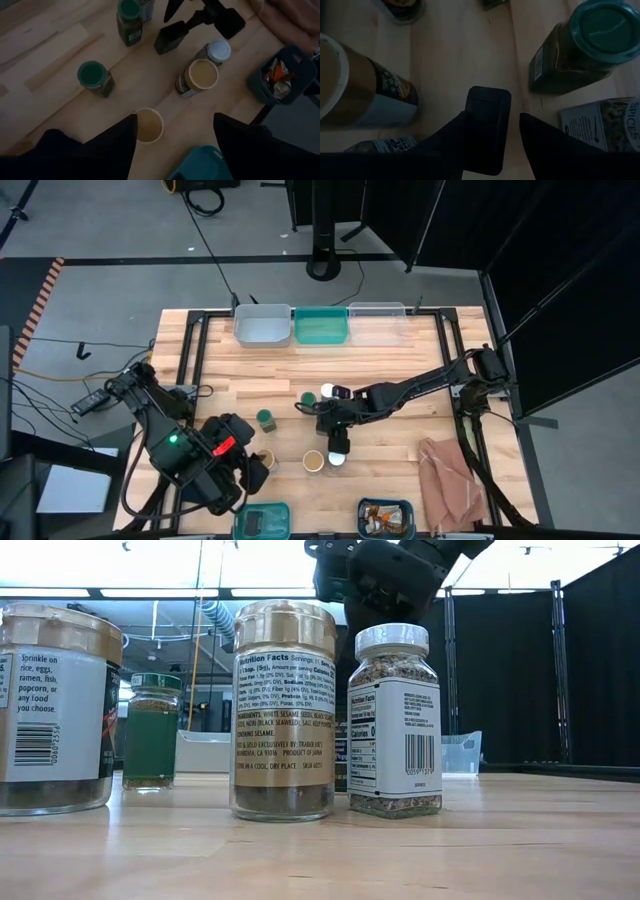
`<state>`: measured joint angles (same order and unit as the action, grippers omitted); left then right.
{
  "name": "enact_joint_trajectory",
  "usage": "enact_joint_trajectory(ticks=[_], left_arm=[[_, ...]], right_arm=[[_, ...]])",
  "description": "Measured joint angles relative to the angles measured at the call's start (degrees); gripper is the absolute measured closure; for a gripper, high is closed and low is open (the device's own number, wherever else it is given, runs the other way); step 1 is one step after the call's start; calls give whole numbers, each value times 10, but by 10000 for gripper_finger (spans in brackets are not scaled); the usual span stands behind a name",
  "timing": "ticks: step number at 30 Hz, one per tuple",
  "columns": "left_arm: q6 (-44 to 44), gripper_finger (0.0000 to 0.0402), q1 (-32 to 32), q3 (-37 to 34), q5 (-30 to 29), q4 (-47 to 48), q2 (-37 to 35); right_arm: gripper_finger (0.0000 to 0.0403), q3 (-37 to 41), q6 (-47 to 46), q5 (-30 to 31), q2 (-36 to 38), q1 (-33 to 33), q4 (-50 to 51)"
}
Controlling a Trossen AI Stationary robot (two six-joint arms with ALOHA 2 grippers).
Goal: Sort spices by type
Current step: Put the black seasoning can into the dark green bin
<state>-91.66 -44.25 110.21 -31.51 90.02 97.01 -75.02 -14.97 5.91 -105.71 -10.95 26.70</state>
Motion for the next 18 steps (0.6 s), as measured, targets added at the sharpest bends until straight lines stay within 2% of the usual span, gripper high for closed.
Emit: enact_joint_trajectory(ticks=[6, 11, 18], left_arm=[[2, 136, 0, 0, -6, 0, 0], [2, 136, 1, 0, -13, 0, 0], [2, 136, 4, 0, -14, 0, 0]], right_arm=[[173, 0, 19, 2, 0, -7, 0], [140, 0, -1, 5, 0, -4, 1], [139, 0, -10, 4, 1, 12, 5]])
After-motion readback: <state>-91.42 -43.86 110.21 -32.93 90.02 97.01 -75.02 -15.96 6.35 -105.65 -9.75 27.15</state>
